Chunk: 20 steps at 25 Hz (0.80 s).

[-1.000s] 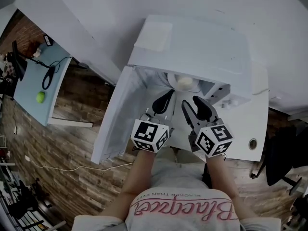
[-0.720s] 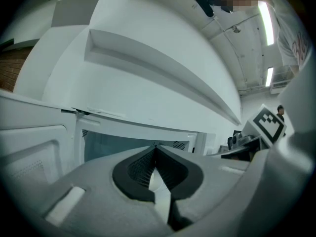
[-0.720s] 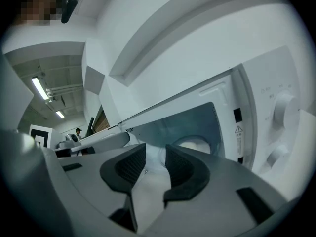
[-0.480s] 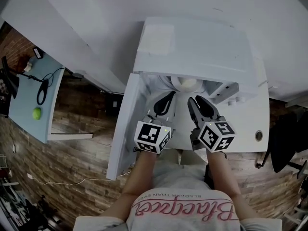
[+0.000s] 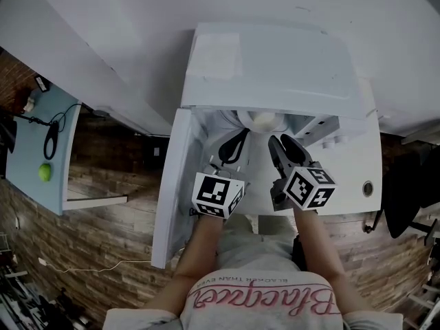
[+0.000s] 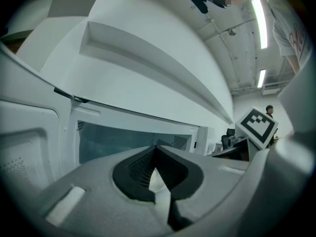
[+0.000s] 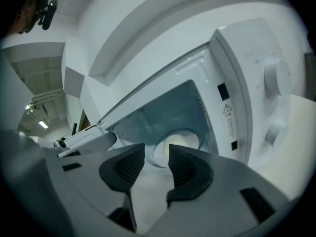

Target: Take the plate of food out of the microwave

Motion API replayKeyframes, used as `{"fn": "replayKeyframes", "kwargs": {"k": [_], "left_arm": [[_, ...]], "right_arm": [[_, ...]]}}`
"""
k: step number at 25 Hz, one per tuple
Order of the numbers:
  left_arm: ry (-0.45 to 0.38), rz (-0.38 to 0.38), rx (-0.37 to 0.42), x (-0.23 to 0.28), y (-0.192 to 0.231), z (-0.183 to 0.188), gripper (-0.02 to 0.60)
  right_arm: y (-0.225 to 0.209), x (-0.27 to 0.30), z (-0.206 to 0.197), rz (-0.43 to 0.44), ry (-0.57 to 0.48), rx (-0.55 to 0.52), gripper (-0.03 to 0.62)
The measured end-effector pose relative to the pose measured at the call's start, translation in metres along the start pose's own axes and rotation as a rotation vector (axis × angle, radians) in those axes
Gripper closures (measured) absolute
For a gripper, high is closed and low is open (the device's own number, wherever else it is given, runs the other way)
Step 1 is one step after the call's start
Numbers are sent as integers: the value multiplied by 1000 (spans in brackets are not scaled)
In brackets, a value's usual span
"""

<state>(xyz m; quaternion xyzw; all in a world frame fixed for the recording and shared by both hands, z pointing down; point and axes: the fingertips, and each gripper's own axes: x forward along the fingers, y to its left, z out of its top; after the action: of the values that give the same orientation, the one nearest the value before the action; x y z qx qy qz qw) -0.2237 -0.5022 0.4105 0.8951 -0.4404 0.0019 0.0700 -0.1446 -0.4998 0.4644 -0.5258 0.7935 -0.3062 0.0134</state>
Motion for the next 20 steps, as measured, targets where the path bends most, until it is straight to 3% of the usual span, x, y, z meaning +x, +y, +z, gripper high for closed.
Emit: {"fn": "replayKeyframes", "kwargs": {"k": [10, 20], "left_arm": [[20, 52, 31, 8, 10, -12, 575], [46, 65, 39, 13, 18, -26, 575]], "right_arm": [[-28, 27, -22, -9, 42, 156, 433], [-60, 55, -37, -119, 62, 222, 433]]}}
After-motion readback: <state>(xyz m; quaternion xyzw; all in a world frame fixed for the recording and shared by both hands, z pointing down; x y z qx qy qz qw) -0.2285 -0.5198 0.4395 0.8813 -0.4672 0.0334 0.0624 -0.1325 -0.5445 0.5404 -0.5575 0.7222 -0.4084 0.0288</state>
